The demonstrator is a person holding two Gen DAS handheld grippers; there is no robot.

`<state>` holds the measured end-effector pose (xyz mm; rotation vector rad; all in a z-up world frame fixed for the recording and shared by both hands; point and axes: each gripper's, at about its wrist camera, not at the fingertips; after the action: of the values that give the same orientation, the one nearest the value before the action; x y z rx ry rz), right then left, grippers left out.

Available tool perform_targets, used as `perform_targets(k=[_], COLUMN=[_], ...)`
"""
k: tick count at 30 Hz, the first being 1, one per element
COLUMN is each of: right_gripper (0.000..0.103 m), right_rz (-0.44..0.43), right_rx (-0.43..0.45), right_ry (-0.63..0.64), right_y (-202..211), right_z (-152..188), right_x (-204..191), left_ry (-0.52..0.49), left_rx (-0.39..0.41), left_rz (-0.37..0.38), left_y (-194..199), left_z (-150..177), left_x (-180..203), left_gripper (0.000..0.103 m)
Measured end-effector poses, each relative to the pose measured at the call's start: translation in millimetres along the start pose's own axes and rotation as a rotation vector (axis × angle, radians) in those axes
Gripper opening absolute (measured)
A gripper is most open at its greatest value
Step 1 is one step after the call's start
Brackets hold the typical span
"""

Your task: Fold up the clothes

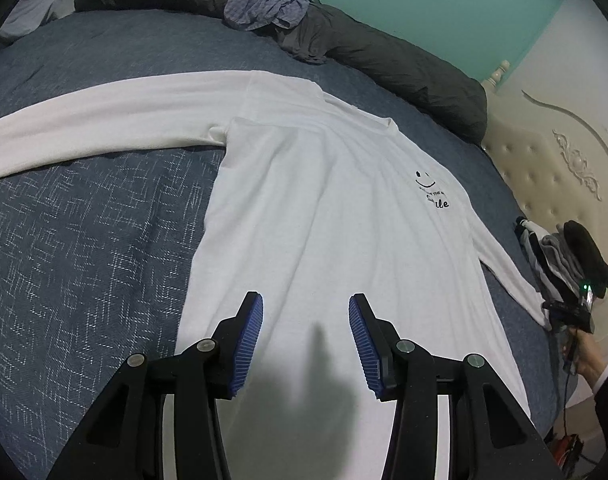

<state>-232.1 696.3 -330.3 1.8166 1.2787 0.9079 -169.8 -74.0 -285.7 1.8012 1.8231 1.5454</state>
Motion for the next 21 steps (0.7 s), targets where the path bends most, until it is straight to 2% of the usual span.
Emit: perform_targets(k=[2,3,5,8,13,17,21], right_gripper=[0.045,0.039,0.019,0.007,0.006,0.006,0.006], right_rz=[0.002,0.004,0.002,0.016,0.118,0.228,0.278], right_rx=[0.009,0.010,-0.003,0.012,0.107,0.167,0.170], right_ry=[0.010,0.019,0.039,0.082,0.125,0.165,0.162], right_y=[-0.7,-1.1,-3.9,-1.8,24.5,46.2,52.6], right_z=[1.4,2.7,7.3,13.6,10.7,-7.5,-4.8], right_x=[-3.2,-5.3,-10.1,-16.2,-14.0,-16.6,0.6], left_ry=[0.002,0.003,0.004,0.002,-0.001,-0.003,-0.006], left_rx=[0.001,0.001,-0.002,-0.003,-0.003,-0.004,-0.004], left_rz=[-0.001,-0.002,-0.001,-0.002,0.001,0.003,0.003], left_y=[-1.3,-2.2,-3.2,-3.5,-3.3,-3.2,-3.0], left_z=[-0.3,-0.3,0.2,1.4,1.6,1.8,2.4], left_x=[-0.3,-0.5,-1.0,-0.3,-0.2,0.0,0.6], left_gripper=[0.049,0.050,0.050,0.050,0.050,0.050,0.050])
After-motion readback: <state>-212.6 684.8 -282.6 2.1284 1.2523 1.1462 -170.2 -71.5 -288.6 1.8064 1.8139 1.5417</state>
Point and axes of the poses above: each gripper's, at about its wrist camera, not at the fingertips, and y roughly against the way its jaws point, x to its right, z to its underside, and after that the axes turned 11 degrees about y, right-handed
